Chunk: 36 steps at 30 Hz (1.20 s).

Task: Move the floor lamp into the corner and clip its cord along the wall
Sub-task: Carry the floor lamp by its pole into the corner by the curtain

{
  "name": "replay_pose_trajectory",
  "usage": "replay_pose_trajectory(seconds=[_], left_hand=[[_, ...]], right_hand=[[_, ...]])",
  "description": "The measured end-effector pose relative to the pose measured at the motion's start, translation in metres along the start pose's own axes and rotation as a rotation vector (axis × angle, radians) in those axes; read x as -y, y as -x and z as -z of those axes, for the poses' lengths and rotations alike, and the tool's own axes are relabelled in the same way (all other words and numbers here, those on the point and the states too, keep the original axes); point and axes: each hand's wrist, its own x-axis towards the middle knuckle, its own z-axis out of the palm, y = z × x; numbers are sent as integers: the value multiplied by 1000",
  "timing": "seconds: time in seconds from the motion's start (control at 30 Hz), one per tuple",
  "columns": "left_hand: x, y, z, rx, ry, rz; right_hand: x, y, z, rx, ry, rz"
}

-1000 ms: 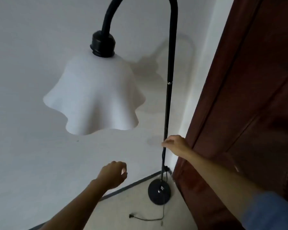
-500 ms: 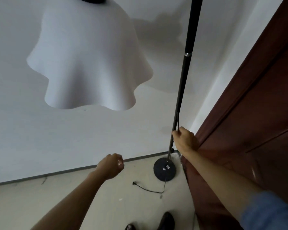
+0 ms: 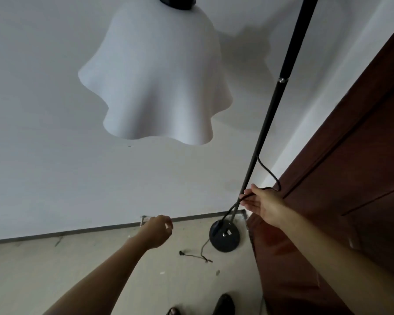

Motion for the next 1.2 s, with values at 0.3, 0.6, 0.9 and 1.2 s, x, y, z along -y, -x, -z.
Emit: replay_pose_trajectory(seconds=[0.3, 0.6, 0.9, 1.2], left_hand=[[-43, 4, -11, 184, 662, 13], [-68, -14, -8, 181, 273, -177], [-93, -3, 3, 281, 389, -323], [-110, 16, -15, 532, 526, -209]], right_hand=[[60, 80, -43, 231, -410, -53], [107, 132, -69, 373, -493, 57], [126, 145, -51, 369, -539, 164], [141, 145, -37, 238, -693, 274]])
